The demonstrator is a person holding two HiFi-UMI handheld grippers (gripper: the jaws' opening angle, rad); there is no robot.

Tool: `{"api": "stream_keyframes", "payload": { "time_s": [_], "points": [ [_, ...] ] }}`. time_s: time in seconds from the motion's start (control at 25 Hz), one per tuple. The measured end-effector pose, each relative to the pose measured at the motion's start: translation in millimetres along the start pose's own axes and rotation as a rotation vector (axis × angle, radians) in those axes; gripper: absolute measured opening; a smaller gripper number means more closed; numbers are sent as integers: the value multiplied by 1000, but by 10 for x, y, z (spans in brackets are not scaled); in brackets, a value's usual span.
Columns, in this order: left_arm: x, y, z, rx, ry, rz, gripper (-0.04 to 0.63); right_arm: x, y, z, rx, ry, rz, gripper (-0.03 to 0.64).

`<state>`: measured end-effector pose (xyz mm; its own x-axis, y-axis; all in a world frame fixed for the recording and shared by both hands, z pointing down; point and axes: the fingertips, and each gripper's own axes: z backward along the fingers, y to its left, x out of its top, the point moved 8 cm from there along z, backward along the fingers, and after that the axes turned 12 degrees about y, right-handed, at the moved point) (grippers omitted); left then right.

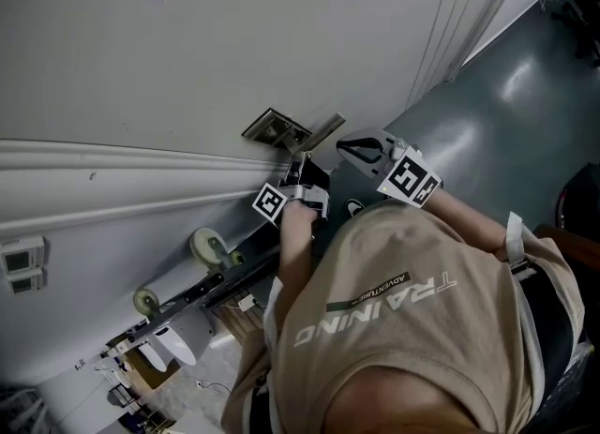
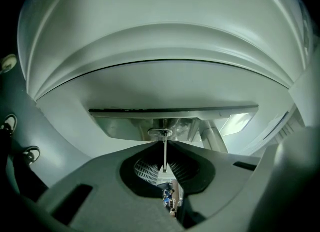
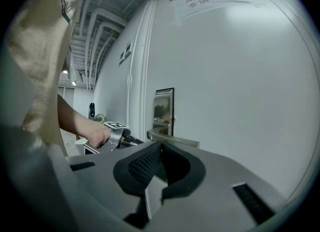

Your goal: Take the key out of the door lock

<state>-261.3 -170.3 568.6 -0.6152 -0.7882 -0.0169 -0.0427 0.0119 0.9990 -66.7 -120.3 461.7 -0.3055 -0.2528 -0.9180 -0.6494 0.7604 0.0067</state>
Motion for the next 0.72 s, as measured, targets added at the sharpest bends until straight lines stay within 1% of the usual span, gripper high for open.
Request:
{"api": "stream_keyframes", "payload": {
  "time_s": [0.36,0.48,0.64,0.72],
  "points": [
    [1,-8,8,0,-9,-27,26,109,-46,-146,67,-18,28,14],
    [2,6,9,-14,-21,-8,26,59,-48,-168,84,-5,27,15],
    [-16,35,21,-52,-35,25,25,27,-59,-185,95,1,25,14],
    [-12,22,17,-47,-38,8,25,36,-66,-188,96,-3,27,15]
  ]
}}
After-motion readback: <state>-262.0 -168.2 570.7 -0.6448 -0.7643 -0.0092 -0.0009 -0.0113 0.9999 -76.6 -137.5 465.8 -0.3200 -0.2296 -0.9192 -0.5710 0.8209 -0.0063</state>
